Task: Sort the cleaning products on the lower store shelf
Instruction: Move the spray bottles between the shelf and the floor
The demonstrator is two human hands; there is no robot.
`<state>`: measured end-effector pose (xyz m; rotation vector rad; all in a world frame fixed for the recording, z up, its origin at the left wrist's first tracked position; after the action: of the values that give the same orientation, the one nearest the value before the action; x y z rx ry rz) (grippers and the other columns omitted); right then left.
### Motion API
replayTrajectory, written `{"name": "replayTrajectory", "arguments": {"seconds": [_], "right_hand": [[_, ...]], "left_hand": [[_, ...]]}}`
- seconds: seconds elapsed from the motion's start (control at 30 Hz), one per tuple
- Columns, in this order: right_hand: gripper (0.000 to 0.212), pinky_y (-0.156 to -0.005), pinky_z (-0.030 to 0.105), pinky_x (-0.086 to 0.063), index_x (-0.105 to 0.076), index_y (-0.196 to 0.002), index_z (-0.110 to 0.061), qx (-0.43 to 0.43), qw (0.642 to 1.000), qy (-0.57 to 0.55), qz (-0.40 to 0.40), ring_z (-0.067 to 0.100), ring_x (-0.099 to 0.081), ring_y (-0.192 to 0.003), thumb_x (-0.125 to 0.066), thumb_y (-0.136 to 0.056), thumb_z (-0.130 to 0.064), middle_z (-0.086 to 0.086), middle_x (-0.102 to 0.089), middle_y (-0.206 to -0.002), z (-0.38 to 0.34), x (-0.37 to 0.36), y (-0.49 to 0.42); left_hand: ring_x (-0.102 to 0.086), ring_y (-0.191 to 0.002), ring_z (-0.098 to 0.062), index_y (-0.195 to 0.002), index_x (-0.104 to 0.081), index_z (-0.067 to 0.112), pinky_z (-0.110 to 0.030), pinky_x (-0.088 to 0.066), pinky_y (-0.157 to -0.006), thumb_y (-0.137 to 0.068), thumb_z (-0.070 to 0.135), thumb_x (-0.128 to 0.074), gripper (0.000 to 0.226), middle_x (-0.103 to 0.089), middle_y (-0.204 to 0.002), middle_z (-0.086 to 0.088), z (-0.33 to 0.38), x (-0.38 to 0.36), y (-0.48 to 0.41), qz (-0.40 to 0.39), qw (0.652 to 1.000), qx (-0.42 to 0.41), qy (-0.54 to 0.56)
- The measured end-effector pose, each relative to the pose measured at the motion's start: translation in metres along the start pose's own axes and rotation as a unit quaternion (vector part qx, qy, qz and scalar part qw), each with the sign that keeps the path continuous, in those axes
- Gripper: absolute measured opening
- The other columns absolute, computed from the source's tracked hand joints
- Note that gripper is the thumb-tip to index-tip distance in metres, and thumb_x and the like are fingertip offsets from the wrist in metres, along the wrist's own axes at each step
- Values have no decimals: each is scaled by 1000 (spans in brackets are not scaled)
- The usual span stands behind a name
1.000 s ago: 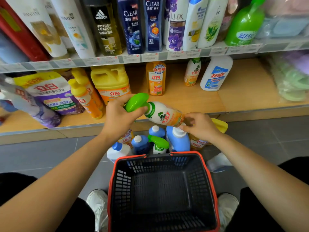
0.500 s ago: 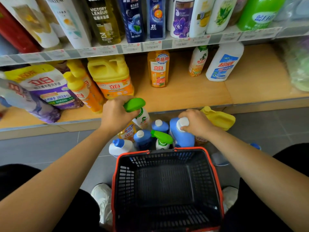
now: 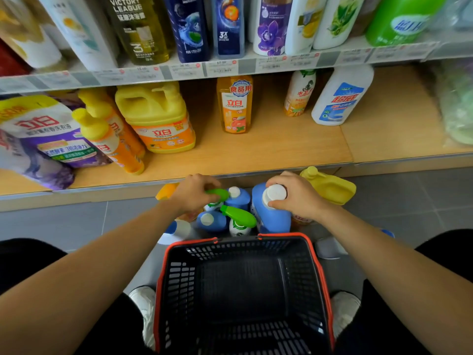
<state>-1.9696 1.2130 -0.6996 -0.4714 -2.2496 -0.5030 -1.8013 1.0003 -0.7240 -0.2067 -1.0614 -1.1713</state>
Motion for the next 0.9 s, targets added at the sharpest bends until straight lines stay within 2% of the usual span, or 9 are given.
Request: {"name": "replayTrajectory", "arguments": {"seconds": [0.13,0.23,0.3,0.37,0.53,0.63,0.73,0.8,0.9], "right_hand": [[41,-75,24,-39,-72,-107,-21,-13,998,-64,-2,9,-56,-88,-90,-71,-19,-19,-57,-93,6,-3,-4],[28,-73,21,-45,-73,-103,-25,-71,988,-134,-38,2,-64,-78,-86,-78,-26,-9,-70,-91,15,7,-16],[32,-80,27,-54,-73,-109,-25,-110,980,-164,-32,6,-69,-87,-84,-80,-32,-7,-74,-95,24,22,-28],[40,-88,36,-57,-68,-119,-24,-136,977,-159,26,14,-69,-97,-82,-82,-32,-5,-73,-102,36,43,-48],[61,-98,40,-54,-55,-137,-20,-193,949,-182,171,19,-61,-115,-81,-83,-30,2,-64,-129,72,83,-113],[71,-99,33,-45,-46,-145,-19,-200,934,-216,202,20,-53,-127,-80,-84,-28,3,-56,-142,91,87,-152],[87,-110,41,-39,-32,-153,-19,-209,922,-238,224,23,-46,-138,-82,-82,-28,4,-48,-150,109,84,-186],[95,-111,40,-38,-28,-154,-17,-208,909,-253,256,24,-45,-138,-84,-79,-31,5,-47,-151,118,83,-204],[84,-104,35,-43,-42,-144,-18,-207,892,-275,293,21,-53,-127,-86,-75,-35,1,-57,-137,130,85,-223]], "left_hand": [[-61,-116,-26,-115,-71,35,-39,-49,-95,-78,58,-58,46,-70,-122,5,24,-10,2,69,992,-41,-100],[-41,-142,-29,-128,-64,38,-48,-16,-120,-77,74,-38,68,-60,-142,7,43,-39,0,75,979,-42,-186],[-26,-151,-32,-141,-54,39,-57,12,-119,-75,84,-23,86,-45,-156,6,46,-58,-6,60,975,-14,-216],[-20,-153,-32,-145,-50,40,-60,25,-114,-75,87,-16,90,-41,-159,4,45,-69,-10,60,969,5,-241],[-46,-135,-30,-119,-72,36,-57,11,-120,-78,72,-34,67,-72,-120,7,40,-71,-16,155,969,-8,-193],[-50,-124,-32,-111,-74,35,-58,2,-120,-78,68,-36,59,-74,-109,8,35,-68,-20,174,967,-13,-183],[-52,-117,-32,-109,-74,36,-59,-3,-120,-79,65,-38,55,-74,-104,8,34,-68,-22,186,965,-19,-185],[-54,-111,-32,-107,-75,33,-60,-7,-120,-78,63,-40,54,-74,-100,7,33,-70,-20,203,962,-31,-181],[-55,-108,-31,-104,-76,32,-60,-10,-120,-76,61,-45,51,-74,-96,7,33,-71,-20,225,958,-40,-173]]}}
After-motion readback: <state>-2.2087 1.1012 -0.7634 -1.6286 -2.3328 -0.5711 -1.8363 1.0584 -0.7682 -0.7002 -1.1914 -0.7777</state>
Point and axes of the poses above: each hand's wrist, its own y-axis away from the middle knuckle, its own x-axis out of the back of the hand, z = x × y, the point moved 5 cm from there along -y, towards the middle knuckle
